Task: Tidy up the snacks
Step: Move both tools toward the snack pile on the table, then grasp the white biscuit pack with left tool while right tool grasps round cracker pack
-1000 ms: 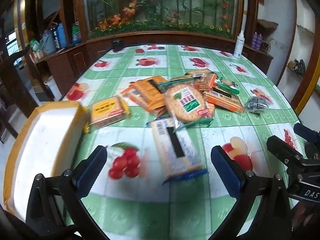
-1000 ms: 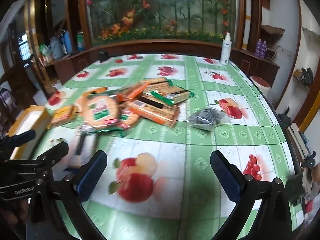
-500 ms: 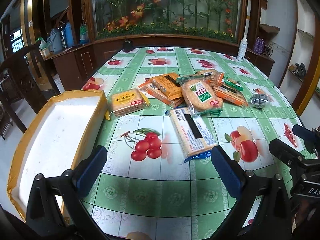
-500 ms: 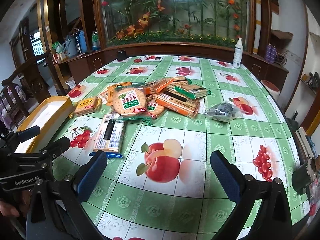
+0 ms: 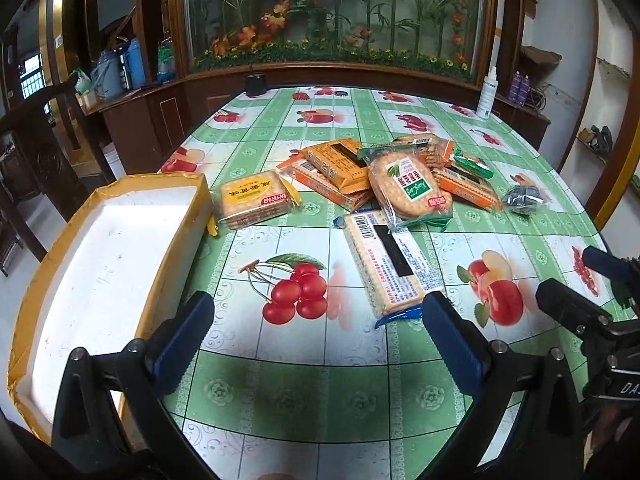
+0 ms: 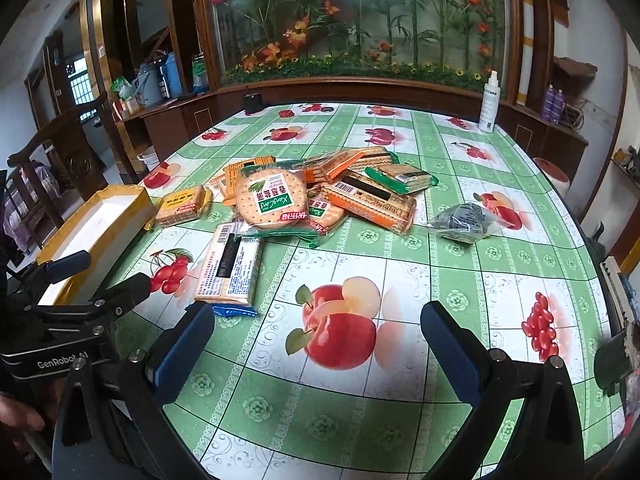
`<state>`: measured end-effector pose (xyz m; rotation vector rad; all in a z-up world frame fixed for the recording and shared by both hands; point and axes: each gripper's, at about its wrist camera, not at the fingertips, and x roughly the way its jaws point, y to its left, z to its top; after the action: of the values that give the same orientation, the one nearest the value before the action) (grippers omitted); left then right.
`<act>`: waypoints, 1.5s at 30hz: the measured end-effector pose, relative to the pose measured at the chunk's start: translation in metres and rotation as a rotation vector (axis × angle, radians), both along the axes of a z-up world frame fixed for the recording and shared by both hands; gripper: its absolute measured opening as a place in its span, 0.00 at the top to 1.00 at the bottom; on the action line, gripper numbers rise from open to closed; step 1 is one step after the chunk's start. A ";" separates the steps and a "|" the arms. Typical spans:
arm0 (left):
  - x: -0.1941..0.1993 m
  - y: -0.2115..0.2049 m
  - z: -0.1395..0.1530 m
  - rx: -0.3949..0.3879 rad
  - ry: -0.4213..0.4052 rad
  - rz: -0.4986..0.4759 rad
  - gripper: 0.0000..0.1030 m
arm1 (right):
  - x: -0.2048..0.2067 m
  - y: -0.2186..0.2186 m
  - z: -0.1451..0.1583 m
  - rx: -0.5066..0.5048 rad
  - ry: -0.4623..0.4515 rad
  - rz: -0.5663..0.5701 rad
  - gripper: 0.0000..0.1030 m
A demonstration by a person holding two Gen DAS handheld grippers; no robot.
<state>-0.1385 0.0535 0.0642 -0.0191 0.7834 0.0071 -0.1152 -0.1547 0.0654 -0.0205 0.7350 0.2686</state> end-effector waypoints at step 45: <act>0.064 -0.041 -0.028 -0.078 0.146 -0.018 0.00 | 0.015 -0.032 -0.018 -0.010 0.059 -0.059 0.00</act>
<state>-0.0746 0.0126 0.0364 -0.0865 0.9298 -0.0391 -0.0998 -0.1872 0.0472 -0.0002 0.7941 0.2101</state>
